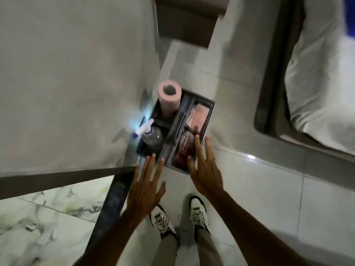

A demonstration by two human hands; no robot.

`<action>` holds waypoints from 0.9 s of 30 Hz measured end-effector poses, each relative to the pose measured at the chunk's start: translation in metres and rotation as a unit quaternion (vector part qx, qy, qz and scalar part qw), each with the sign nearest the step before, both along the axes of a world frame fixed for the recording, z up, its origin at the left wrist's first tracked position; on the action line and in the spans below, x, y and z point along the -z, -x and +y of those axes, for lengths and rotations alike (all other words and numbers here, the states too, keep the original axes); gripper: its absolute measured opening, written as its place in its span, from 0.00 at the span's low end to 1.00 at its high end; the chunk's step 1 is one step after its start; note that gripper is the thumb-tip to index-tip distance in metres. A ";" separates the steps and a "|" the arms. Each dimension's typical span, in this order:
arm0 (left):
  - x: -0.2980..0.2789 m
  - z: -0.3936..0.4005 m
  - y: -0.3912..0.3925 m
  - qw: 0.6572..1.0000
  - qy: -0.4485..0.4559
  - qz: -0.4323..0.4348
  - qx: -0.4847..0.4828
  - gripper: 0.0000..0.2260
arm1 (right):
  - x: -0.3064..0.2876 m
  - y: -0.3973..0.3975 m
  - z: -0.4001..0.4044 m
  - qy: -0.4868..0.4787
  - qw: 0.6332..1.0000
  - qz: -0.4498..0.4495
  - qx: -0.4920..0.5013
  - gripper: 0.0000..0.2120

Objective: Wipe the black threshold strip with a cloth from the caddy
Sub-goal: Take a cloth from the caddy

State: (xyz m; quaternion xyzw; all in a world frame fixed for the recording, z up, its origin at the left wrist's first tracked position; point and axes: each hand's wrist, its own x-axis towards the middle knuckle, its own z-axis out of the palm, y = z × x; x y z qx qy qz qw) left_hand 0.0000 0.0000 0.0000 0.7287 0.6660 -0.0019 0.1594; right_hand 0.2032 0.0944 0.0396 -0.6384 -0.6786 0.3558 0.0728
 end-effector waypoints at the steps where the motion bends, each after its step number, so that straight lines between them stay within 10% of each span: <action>1: 0.027 0.003 0.010 1.000 0.010 0.013 0.000 0.33 | 0.030 0.012 -0.001 0.009 1.000 0.016 -0.024 0.35; 12: 0.172 0.005 0.057 0.999 0.009 0.003 -0.031 0.34 | 0.223 0.076 0.038 0.098 0.991 -0.030 0.082 0.44; 27: 0.188 0.002 0.054 0.999 -0.026 0.020 -0.043 0.36 | 0.229 0.068 0.050 0.036 0.995 -0.050 0.082 0.43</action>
